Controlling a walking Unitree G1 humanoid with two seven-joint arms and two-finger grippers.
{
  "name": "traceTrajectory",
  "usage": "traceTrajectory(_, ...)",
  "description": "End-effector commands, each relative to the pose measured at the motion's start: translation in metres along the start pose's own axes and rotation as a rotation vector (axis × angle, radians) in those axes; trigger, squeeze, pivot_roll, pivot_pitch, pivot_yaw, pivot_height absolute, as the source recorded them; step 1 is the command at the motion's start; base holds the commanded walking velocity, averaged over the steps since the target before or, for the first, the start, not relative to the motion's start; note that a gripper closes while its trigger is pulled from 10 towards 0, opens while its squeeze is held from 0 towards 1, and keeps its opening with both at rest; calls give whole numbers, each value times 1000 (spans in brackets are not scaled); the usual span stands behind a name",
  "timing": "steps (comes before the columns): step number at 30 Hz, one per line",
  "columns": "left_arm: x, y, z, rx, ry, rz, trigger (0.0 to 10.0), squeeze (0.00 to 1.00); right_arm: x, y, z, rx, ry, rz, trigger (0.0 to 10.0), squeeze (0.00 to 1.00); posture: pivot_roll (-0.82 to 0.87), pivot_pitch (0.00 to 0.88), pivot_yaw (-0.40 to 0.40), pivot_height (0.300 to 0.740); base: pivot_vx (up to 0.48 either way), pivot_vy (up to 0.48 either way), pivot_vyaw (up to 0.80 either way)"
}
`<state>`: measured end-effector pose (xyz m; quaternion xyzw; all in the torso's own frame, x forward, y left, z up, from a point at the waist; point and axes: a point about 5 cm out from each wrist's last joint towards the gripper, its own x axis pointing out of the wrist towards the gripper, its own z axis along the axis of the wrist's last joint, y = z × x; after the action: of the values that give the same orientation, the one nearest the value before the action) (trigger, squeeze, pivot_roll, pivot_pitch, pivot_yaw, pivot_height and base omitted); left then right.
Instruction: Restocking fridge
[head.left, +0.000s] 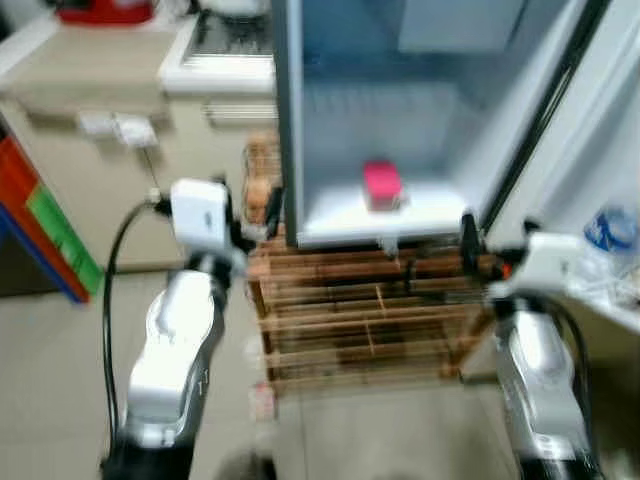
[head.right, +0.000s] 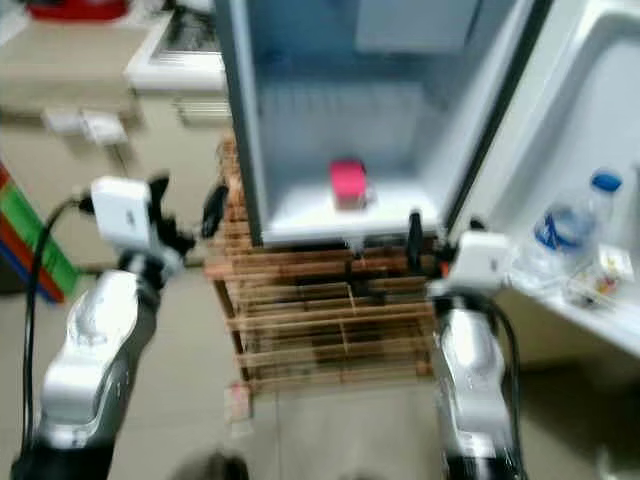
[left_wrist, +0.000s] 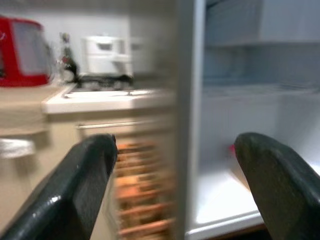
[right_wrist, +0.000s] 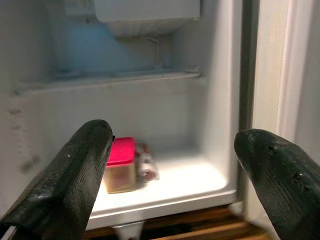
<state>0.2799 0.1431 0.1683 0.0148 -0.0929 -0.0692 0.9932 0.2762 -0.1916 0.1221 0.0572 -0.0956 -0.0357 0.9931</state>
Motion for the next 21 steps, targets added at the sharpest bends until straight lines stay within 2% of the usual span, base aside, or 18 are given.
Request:
traceTrajectory(1,-6,13,-4,61,11,66,10000,0,0,-13,-1,20,14,-38,10000,0,-54,0,17,740,0,0,0)
traceTrajectory(3,-9,16,-6,74,16,96,10000,0,0,-15,0,-2,11,-28,10000,0,-49,0,17,740,0,0,0)
traceTrajectory(6,-7,9,-3,81,-3,77,10000,0,2,-10,-1,-36,15,14,10000,0,-48,0,16,740,0,0,0)
traceTrajectory(8,-3,4,-1,46,-28,47,10000,0,4,-6,-2,-31,24,46,10000,0,-48,0,16,740,0,-480,0)
traceTrajectory(16,0,-2,0,30,-45,5,10000,0,2,5,-8,-38,44,94,10000,0,-61,0,20,740,0,-479,0)
traceTrajectory(21,5,-6,-2,10,-43,2,10000,0,-1,1,-9,-52,56,100,10000,0,-69,0,17,740,0,0,0)
